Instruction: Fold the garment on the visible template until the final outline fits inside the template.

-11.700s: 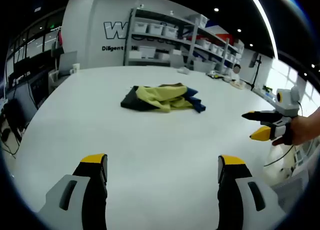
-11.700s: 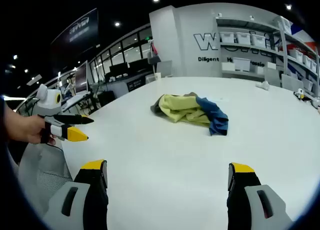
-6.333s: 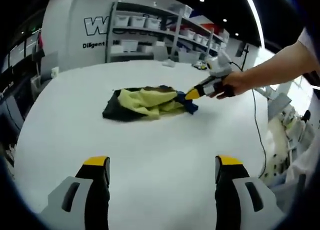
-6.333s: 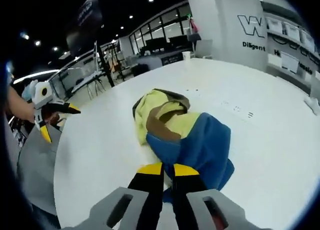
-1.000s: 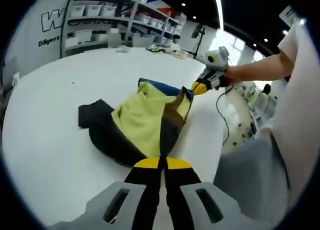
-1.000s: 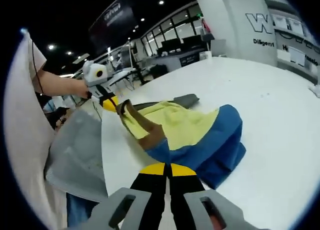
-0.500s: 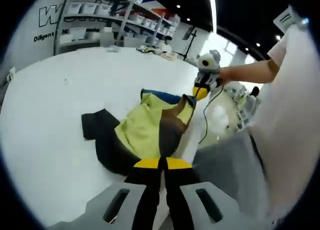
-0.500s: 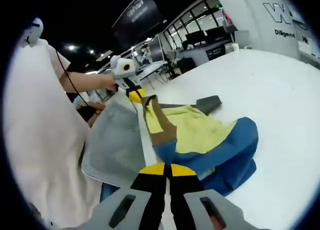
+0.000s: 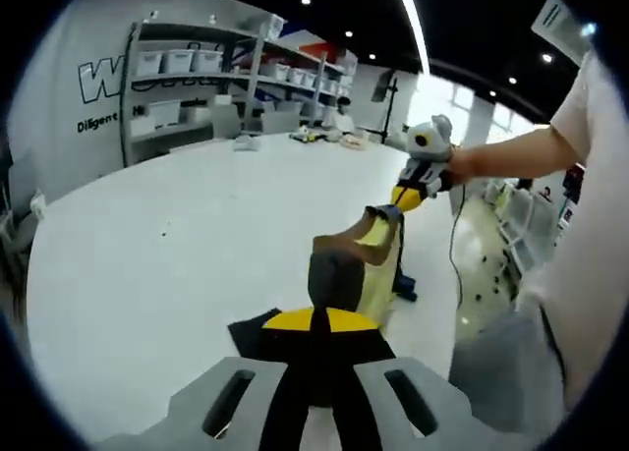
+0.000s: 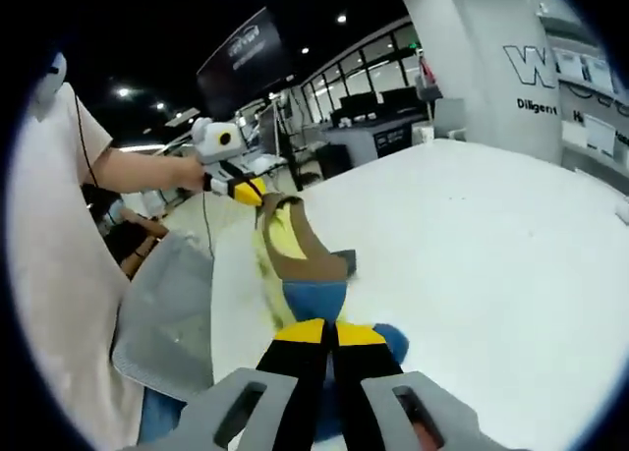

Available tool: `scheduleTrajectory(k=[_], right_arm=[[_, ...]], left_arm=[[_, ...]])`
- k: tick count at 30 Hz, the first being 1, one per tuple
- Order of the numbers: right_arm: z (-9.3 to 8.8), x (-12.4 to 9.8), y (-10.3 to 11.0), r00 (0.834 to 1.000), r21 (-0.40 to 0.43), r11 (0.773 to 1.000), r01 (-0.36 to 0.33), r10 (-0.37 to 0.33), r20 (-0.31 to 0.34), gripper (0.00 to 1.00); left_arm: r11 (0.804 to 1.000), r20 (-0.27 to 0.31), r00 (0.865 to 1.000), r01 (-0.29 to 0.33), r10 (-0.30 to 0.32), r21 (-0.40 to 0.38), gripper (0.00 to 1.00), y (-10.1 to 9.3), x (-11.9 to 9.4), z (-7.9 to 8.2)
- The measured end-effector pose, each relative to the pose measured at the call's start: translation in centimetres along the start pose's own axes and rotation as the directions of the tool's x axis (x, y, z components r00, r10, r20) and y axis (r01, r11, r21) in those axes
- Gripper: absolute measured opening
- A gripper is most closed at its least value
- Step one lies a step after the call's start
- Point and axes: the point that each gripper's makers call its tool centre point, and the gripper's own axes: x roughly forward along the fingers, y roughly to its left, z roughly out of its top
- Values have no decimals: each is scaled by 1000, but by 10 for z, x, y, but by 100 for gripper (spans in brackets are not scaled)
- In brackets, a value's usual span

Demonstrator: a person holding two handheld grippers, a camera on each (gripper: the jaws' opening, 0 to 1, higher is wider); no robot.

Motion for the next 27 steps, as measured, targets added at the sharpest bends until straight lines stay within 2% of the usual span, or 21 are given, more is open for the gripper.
scheduleTrajectory(k=[5,11,14,18,20,21,23,27], right_arm=[[21,11,-42,998,-6,998,57,-57,20,0],[39,29,-92,989,17,990,138,-138,43,0],[40,39,-112,984,37,984,172,-173,35,0],[37,54,-143,968,42,967,251,-252,13,0],[31,62,-160,954,25,954,299,-299,-13,0],[31,65,-163,954,33,953,301,-301,-12,0],[26,72,-176,938,16,939,345,-344,-36,0],[21,86,-196,920,34,920,390,-388,-53,0]], left_arm=[[999,4,999,-34,34,11,3,36,20,20],[997,-17,997,-71,71,1,3,75,47,30],[994,-25,994,-105,104,-27,3,96,62,32],[988,-50,988,-150,148,-38,3,119,86,30],[980,-72,979,-192,189,-44,3,133,96,26],[979,-73,978,-199,194,-55,3,136,101,26],[972,-87,971,-227,221,-67,4,145,110,22],[958,-136,956,-273,261,-81,4,159,125,10]])
